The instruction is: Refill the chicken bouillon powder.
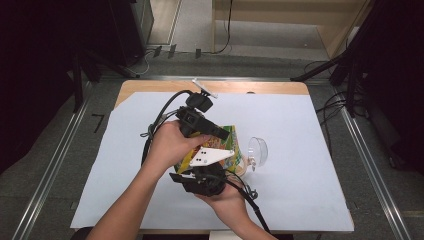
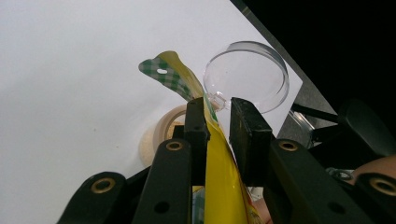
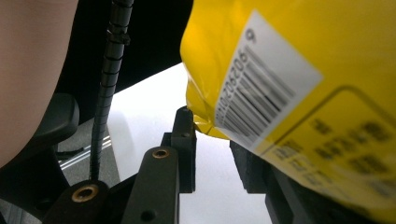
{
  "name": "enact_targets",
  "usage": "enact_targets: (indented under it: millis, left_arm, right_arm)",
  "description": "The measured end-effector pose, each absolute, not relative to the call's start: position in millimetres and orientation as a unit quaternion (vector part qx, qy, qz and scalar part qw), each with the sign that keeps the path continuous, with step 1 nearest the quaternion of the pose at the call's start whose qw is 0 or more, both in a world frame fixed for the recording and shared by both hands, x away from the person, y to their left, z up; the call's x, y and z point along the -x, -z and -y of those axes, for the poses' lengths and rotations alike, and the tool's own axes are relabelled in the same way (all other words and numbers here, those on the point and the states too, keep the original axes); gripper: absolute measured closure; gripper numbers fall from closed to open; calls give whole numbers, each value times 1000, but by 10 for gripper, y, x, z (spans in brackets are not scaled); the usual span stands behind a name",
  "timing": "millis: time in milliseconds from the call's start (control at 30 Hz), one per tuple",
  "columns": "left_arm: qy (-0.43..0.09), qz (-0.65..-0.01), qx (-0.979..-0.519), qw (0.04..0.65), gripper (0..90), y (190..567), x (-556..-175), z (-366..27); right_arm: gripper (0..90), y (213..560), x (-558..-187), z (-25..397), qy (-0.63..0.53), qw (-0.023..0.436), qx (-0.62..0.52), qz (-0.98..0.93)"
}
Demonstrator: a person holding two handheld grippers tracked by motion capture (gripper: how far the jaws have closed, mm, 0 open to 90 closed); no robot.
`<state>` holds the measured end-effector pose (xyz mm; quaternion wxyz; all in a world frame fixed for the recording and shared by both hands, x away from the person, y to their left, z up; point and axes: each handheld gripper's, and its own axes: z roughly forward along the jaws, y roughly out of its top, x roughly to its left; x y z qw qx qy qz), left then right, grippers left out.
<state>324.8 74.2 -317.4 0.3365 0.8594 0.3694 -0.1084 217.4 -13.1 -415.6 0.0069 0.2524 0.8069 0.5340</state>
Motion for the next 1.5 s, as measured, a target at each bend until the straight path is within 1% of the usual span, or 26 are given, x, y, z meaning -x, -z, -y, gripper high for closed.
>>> enact_targets:
  millis: [300, 433, 567, 700, 833, 1033, 1167, 1367, 1500]
  left_arm:
    - [116, -374, -856, 338, 779, 3177, -3295, -752]
    - [125, -379, -855, 332, 778, 3221, -3334, -738]
    - [135, -379, -850, 339, 778, 3222, -3371, -747]
    - [127, -383, -848, 343, 778, 3222, -3386, -758]
    - [125, -385, -849, 341, 778, 3224, -3385, -765]
    - [126, -387, -847, 340, 779, 3261, -3370, -795]
    - [124, -391, -843, 348, 778, 3264, -3337, -847]
    - [112, -379, -850, 349, 779, 3207, -3221, -813]
    - [113, -376, -851, 348, 787, 3193, -3190, -798]
  right_arm:
    - [717, 4133, -2193, 126, -527, 20, -247, -813]
    - [715, 4142, -2201, 131, -521, 17, -250, -816]
    - [713, 4138, -2217, 146, -518, 27, -246, -819]
    - [688, 4145, -2235, 144, -518, 38, -249, -817]
    - [685, 4155, -2237, 137, -521, 38, -251, -815]
    - [649, 4187, -2202, 108, -523, 40, -251, -814]
    - [665, 4211, -2187, 86, -522, 46, -250, -814]
    - [693, 4219, -2158, 92, -531, 47, -245, -810]
    - [703, 4236, -2159, 104, -528, 40, -247, -811]
